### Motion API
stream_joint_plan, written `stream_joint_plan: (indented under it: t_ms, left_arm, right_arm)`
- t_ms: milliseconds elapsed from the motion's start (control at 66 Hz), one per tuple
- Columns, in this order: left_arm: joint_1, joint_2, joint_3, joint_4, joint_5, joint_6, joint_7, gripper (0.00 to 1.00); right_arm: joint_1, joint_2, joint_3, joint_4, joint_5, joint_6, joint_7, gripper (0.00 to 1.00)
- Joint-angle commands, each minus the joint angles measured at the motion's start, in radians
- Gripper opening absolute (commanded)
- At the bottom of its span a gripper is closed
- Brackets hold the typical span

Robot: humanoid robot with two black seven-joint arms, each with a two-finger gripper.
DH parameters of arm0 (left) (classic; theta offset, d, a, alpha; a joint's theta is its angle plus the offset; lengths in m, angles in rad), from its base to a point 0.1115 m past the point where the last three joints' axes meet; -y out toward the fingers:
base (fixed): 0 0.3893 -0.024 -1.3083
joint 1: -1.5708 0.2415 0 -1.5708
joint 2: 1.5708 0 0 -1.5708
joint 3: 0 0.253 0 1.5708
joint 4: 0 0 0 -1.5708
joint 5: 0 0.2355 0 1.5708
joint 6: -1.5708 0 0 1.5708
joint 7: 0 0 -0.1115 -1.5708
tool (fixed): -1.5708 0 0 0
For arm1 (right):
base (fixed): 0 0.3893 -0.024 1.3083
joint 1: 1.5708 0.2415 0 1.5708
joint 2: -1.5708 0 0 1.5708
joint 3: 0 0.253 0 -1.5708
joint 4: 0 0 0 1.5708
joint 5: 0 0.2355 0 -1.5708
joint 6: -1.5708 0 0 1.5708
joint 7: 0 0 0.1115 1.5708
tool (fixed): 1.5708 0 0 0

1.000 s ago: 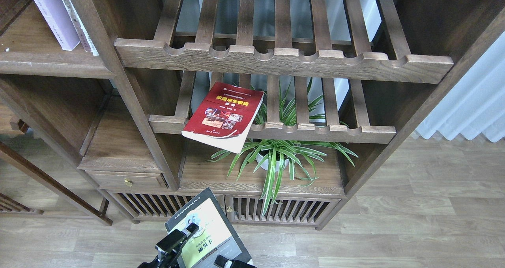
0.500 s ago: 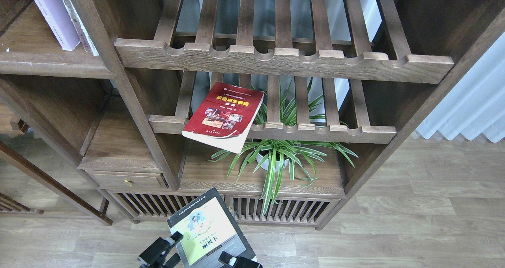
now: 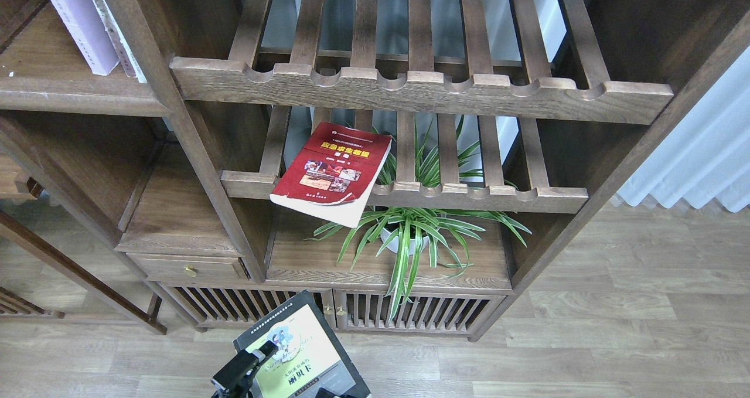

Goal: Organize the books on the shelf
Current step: 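Grasp the grey-white book with the left gripper from the right gripper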

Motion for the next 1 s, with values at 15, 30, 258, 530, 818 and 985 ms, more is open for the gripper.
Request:
stream_joint_plan:
  t_ms: [15, 30, 258, 530, 818, 985]
  left_arm:
    - [0.000, -0.001, -0.001, -0.007, -0.001, 0.000, -0.001, 0.68]
    - [0.000, 0.001, -0.001, -0.008, -0.002, 0.000, -0.001, 0.65]
    - [0.004, 0.002, -0.002, -0.013, -0.005, 0.000, -0.001, 0.39]
    - [0.003, 0.018, 0.004, -0.014, -0.004, 0.000, 0.007, 0.07]
    - [0.007, 0.051, 0.008, -0.016, -0.002, 0.000, 0.008, 0.06]
    - [0.007, 0.064, 0.008, -0.016, -0.002, 0.000, 0.005, 0.06]
  right_arm:
    - [-0.001, 0.000, -0.001, -0.001, -0.002, 0.000, -0.001, 0.10]
    - [-0.001, 0.000, -0.001, -0.001, -0.002, 0.000, -0.001, 0.10]
    - [-0.009, 0.000, 0.002, -0.001, -0.003, 0.000, -0.001, 0.10]
    - [-0.017, 0.000, 0.010, -0.004, -0.003, 0.000, -0.009, 0.10]
    - [0.000, -0.001, 0.022, -0.018, 0.001, 0.000, -0.011, 0.12]
    - [0.011, 0.000, 0.032, -0.038, 0.003, 0.000, -0.011, 0.13]
